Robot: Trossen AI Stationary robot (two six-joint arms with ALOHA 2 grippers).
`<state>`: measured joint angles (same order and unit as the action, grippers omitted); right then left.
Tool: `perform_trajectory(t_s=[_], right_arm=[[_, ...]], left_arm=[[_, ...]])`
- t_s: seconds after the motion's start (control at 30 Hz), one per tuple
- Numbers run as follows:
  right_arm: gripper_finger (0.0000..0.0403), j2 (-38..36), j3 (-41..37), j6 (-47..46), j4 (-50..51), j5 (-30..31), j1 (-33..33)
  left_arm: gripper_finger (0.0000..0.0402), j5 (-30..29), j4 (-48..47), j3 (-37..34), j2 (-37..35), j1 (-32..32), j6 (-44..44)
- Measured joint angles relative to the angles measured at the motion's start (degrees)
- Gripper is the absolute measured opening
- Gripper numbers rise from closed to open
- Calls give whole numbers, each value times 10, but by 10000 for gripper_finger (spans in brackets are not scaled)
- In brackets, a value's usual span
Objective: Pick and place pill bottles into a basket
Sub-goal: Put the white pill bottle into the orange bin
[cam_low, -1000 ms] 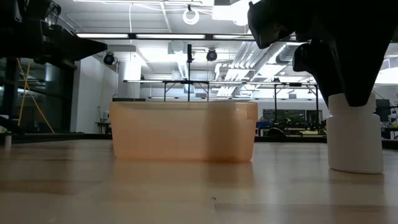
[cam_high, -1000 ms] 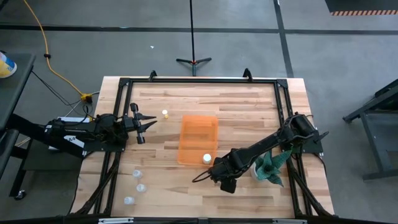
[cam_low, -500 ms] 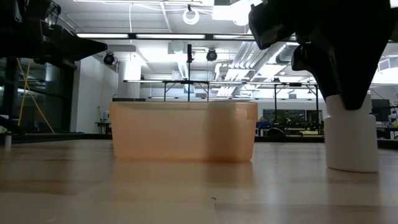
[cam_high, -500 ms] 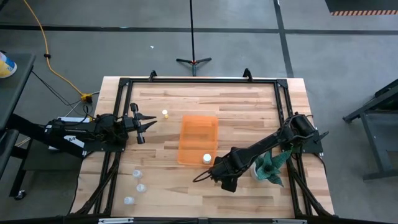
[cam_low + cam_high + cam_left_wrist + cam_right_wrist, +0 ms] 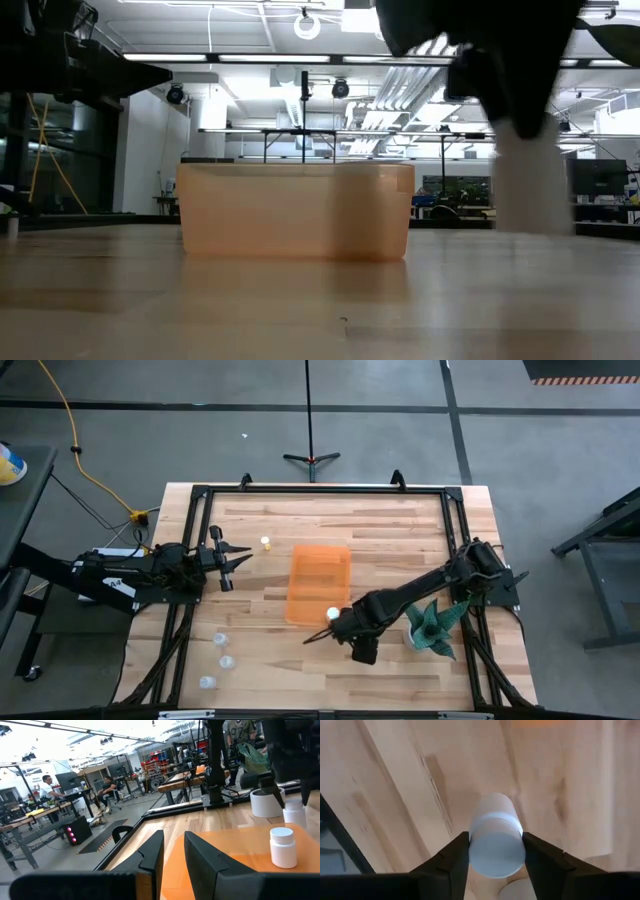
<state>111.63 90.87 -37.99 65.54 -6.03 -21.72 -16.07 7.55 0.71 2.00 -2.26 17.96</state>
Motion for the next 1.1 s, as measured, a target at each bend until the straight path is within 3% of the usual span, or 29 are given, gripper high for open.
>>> perform_trajectory(t_s=[0.23, 0.47, 0.73, 1.1], right_arm=[[146, 0, 108, 115, 41, 19, 40], [163, -1, 197, 227, 70, 120, 87], [152, 12, 152, 329, 10, 62, 170], [163, 22, 42, 337, -98, -14, 202]], left_arm=[[111, 0, 0, 0, 0, 0, 0], [111, 0, 0, 0, 0, 0, 0], [111, -2, 0, 0, 0, 0, 0], [111, -5, -1, 0, 0, 0, 0]])
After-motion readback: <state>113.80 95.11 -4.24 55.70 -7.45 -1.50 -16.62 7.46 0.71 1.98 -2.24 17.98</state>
